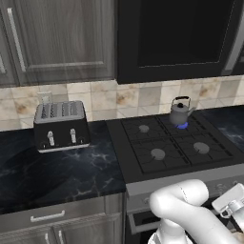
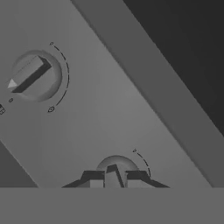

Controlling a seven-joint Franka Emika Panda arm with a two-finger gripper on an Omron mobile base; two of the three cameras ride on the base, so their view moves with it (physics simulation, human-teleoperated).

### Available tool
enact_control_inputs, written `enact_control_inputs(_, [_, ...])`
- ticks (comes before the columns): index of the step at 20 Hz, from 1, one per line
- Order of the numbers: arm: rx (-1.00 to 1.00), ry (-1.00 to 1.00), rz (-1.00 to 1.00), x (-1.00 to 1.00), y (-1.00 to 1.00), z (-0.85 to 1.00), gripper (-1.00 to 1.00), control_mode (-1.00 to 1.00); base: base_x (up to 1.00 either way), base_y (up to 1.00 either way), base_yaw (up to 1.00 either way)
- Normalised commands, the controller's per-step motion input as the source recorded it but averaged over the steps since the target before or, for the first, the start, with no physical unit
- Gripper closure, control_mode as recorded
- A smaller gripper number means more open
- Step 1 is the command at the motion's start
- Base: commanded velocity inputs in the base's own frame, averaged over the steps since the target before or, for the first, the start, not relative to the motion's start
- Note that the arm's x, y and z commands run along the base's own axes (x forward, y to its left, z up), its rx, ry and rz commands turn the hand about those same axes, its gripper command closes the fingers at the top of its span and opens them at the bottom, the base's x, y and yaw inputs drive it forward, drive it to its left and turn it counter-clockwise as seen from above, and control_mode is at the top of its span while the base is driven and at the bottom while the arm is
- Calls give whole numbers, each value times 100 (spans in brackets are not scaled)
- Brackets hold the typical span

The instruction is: The kettle is done boiling. Turn off the stove, then wait for 300 timesteps before moving the kettle to the dining table.

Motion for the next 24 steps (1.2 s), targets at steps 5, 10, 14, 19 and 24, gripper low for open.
enact_control_inputs(5, [18, 0, 0, 0, 0, 0, 100, -100, 0, 0, 0])
enact_control_inputs(10, [19, 0, 0, 0, 0, 0, 100, -100, 0, 0, 0])
enact_control_inputs(14, [20, 0, 0, 0, 0, 0, 100, -100, 0, 0, 0])
enact_control_inputs(19, [22, 0, 0, 0, 0, 0, 100, -100, 0, 0, 0])
enact_control_inputs(24, [23, 0, 0, 0, -2, 0, 100, -100, 0, 0, 0])
